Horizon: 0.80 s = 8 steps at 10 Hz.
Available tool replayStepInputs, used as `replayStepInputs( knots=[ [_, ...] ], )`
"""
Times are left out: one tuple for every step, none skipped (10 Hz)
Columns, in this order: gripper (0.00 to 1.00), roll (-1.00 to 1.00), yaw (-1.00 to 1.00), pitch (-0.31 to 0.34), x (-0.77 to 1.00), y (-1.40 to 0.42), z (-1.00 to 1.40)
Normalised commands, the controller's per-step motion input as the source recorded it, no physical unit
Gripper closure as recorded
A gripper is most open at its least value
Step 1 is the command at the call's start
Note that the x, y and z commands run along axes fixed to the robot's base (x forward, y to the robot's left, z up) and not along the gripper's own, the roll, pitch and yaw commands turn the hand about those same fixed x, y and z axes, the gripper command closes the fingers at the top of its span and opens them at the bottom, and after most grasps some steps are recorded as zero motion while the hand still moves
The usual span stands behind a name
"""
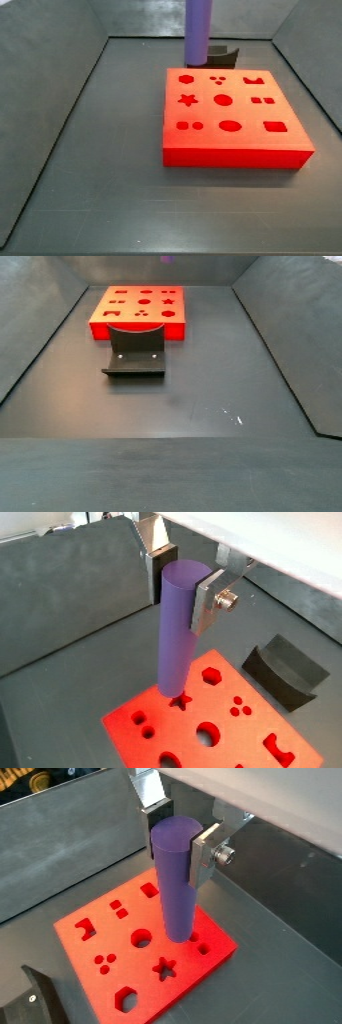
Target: Insert the round object.
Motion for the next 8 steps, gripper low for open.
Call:
replayStepInputs(
  knots=[
    [1.00,0.16,0.14,0.179,0.11,0.00,-0.60],
    [1.00,0.07,0.04,0.169,0.45,-0.12,-0.32],
    [1.00,0.04,0.00,0.051,0.88,-0.21,-0.09],
    [1.00,0.08,0.03,0.010,0.97,-0.12,-0.03],
    [1.00,0.12,0.01,0.040,0.88,0.00,0.00],
    [1.00,0.15,0.00,0.070,0.71,0.03,-0.06],
    [1.00,0.14,0.00,0.054,0.73,0.02,-0.09],
    [1.00,0.12,0.00,0.013,0.88,0.00,-0.10]
  ],
)
